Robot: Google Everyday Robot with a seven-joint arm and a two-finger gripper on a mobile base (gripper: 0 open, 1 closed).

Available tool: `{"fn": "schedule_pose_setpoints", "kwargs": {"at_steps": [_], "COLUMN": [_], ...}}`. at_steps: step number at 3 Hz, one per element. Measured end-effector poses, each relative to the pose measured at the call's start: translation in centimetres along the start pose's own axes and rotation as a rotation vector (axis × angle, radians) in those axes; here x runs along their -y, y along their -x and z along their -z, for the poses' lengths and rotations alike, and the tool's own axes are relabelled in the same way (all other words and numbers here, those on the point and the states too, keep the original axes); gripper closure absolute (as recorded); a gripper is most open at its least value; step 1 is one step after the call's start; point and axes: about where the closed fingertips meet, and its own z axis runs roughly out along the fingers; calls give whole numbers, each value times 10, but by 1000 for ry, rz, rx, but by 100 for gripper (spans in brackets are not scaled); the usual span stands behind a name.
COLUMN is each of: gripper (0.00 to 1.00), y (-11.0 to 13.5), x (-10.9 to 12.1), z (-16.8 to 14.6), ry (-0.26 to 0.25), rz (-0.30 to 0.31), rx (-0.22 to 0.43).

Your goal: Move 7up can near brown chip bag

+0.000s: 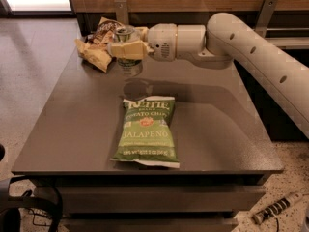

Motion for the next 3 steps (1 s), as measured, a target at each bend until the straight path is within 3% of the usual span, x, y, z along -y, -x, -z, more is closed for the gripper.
{"fn": "schedule_pose_setpoints", "kwargs": {"at_steps": [1,2,3], "gripper": [100,100,100], "y": [-1,-11,-30], "x": [51,103,141], "z": [17,33,35], "ry": [-71,-144,-185], "rz": [-19,-37,-37], "rx": [-25,-13,32]}}
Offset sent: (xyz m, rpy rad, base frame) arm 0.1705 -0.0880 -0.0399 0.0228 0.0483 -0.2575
